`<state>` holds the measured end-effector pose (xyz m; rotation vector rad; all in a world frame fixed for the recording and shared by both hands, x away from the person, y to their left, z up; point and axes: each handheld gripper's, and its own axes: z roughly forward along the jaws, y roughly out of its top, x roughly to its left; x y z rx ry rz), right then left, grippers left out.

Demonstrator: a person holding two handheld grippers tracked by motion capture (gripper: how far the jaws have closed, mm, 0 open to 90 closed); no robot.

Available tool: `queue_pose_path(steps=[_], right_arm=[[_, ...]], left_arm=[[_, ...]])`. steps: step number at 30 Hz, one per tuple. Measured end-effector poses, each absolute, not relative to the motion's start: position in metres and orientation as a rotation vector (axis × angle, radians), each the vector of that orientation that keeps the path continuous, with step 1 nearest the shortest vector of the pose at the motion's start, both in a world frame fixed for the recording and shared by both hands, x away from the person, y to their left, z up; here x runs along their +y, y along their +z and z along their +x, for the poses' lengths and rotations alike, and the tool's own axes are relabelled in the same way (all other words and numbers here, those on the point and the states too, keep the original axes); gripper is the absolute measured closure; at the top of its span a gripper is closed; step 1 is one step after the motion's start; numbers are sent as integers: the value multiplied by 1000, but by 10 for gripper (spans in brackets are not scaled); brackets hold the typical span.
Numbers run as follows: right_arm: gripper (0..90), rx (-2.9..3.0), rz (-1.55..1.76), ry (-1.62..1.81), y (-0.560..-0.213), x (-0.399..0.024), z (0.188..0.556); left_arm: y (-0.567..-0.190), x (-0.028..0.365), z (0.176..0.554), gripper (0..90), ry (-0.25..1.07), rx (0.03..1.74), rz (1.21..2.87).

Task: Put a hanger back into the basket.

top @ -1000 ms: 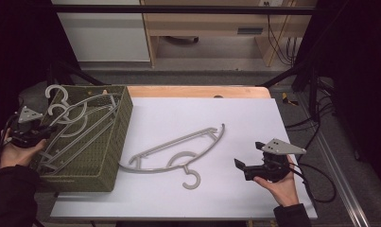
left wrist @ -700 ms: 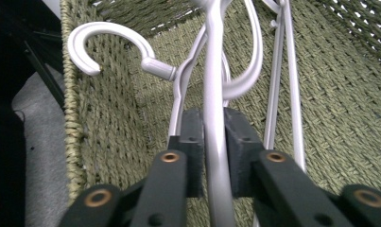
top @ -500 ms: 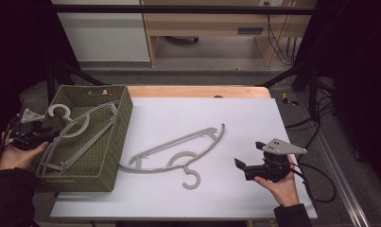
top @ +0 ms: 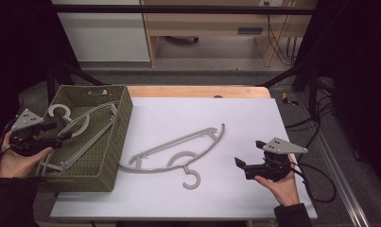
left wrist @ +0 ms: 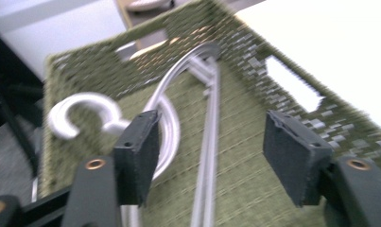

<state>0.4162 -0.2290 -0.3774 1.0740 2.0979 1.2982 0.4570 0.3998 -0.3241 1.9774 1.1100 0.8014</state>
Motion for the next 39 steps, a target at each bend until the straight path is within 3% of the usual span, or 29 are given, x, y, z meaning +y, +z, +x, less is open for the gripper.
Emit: queue_pose_path(steps=[15,39], right_arm=[[54,2095,1059,1320,-376,-225,416],[53,2100,1043,1317,-376,-227,412]], left_arm=[[-325,326,429,171,671,857,1955],[-356,222,421,148,489,611,2117]])
